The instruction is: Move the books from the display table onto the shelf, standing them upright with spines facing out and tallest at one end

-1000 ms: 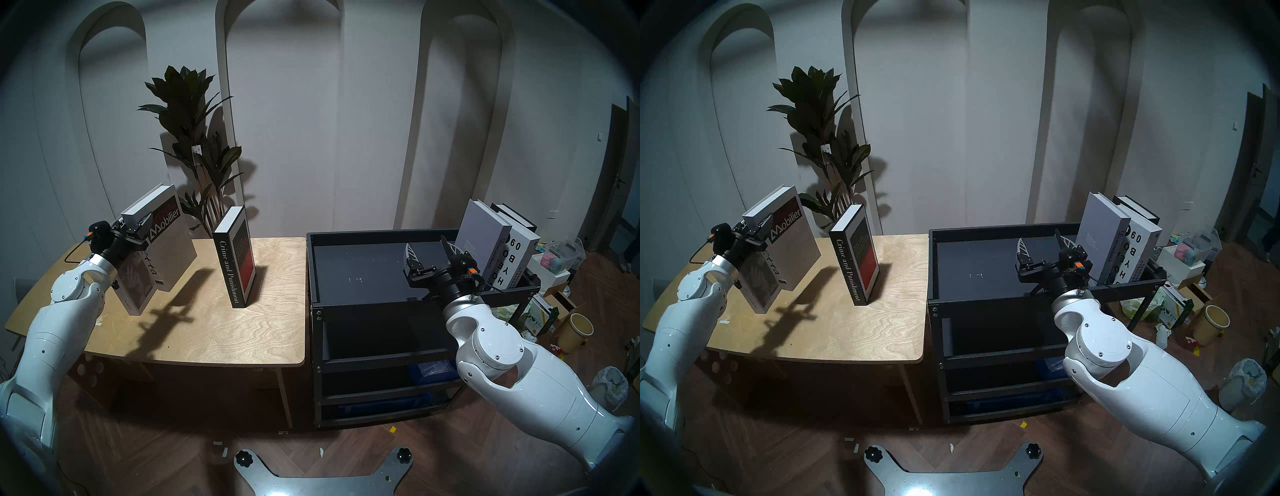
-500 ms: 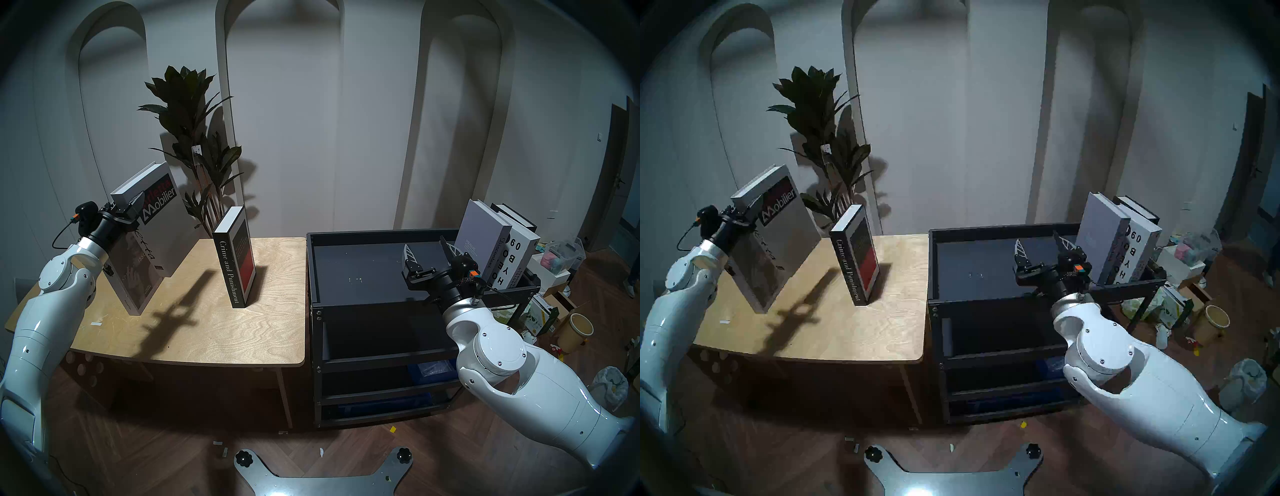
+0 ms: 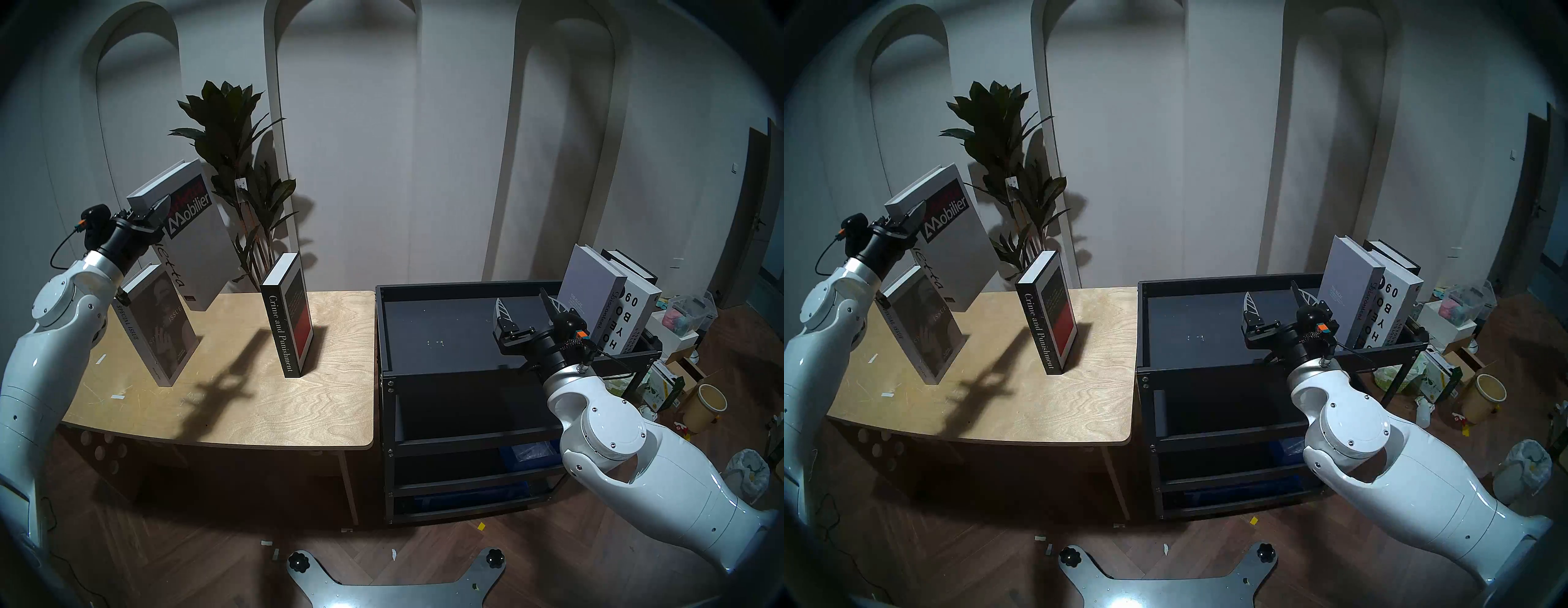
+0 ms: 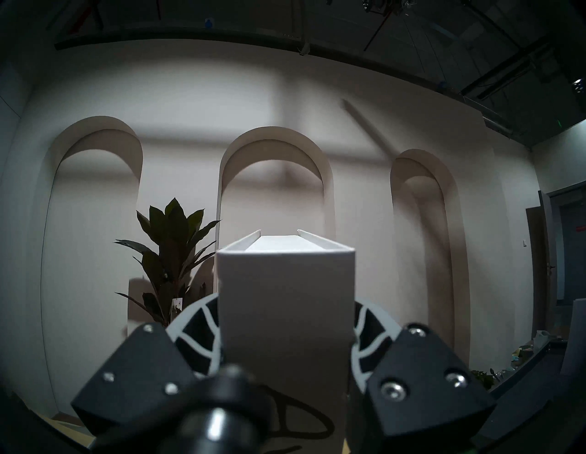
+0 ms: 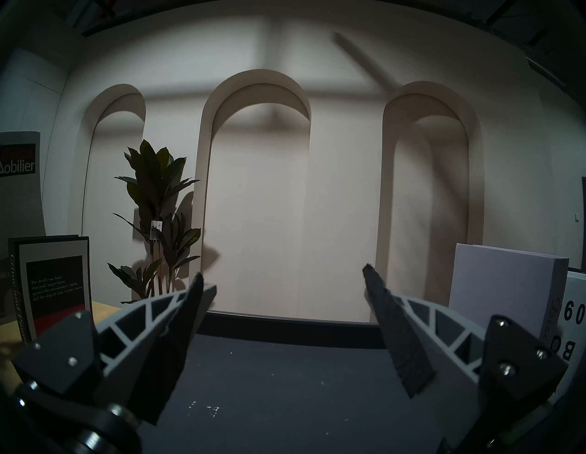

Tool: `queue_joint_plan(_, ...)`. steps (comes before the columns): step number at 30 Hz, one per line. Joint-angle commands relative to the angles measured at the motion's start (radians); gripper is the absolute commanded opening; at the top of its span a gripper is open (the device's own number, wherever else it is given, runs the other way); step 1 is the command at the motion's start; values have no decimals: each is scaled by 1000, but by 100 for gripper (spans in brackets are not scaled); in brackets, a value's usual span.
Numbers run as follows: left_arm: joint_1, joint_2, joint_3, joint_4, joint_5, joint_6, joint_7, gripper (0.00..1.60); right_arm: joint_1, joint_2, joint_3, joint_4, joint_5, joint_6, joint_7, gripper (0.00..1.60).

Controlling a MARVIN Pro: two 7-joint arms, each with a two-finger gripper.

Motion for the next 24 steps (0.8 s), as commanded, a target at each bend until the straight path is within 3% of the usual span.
queue_joint_plan(1, -100, 58, -26, -133, 8, 79, 93, 0, 8, -1, 3, -16, -1, -4, 3, 160)
queue_joint_plan(2, -93, 73, -34, -101, 12, 64, 75, 0, 8, -1, 2, -16, -1, -4, 2, 160)
queue_joint_plan(4, -138, 74, -36, -170, 10, 118, 131, 0, 9, -1, 1, -15, -1, -4, 1, 160)
queue_joint_plan(10, -197, 80, -53, -243, -11, 211, 232, 0, 10, 1, -1, -15, -1, -4, -1, 160)
queue_joint_plan(13, -192, 83, -66, -274, -25, 236, 263, 0, 10, 2, -1, -15, -1, -4, -1, 160)
queue_joint_plan(16, -231, 69, -62, -327, -67, 300, 331, 0, 11, 3, -3, -15, -1, -4, -1, 160)
queue_joint_plan(24, -281, 41, -40, -433, -142, 391, 444, 0, 12, 4, -4, -15, -1, -4, -2, 160)
